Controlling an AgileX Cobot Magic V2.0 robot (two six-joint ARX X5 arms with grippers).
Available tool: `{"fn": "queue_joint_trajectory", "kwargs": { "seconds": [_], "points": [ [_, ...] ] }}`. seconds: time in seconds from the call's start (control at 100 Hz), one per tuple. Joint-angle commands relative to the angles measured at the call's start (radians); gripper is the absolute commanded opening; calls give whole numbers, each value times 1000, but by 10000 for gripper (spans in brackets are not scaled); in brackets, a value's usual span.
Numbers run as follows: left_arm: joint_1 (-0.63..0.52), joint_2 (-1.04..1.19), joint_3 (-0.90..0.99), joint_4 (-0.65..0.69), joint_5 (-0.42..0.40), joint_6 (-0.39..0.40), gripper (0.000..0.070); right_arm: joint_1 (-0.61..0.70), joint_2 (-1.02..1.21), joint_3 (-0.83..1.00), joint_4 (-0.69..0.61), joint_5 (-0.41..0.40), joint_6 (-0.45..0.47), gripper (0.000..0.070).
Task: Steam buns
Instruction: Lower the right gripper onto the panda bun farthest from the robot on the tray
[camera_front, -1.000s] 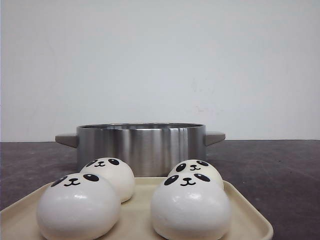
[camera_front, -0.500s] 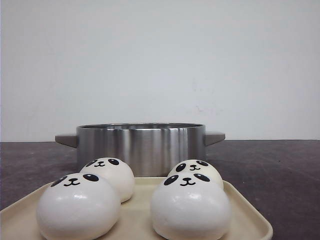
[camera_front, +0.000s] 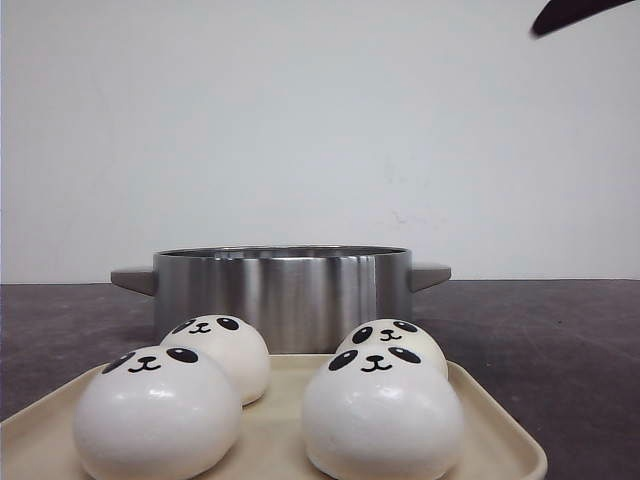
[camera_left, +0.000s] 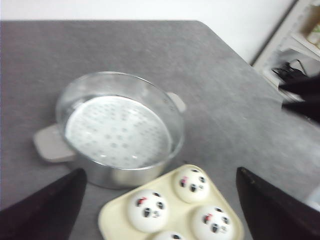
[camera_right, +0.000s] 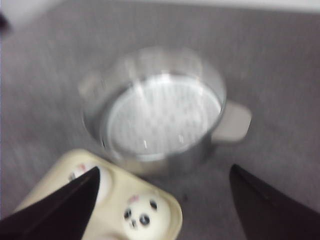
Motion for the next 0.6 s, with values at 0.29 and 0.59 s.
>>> {"fn": "queue_joint_trajectory", "kwargs": {
  "seconds": [0.29,0.59],
  "points": [
    [-38,-2,15,-5,-17,19,585,60,497,321,-367,-87,269,643],
    [-75,-29,15,-6,-17,19,585,62,698,321,-348,-134,269,519]
  ]
}}
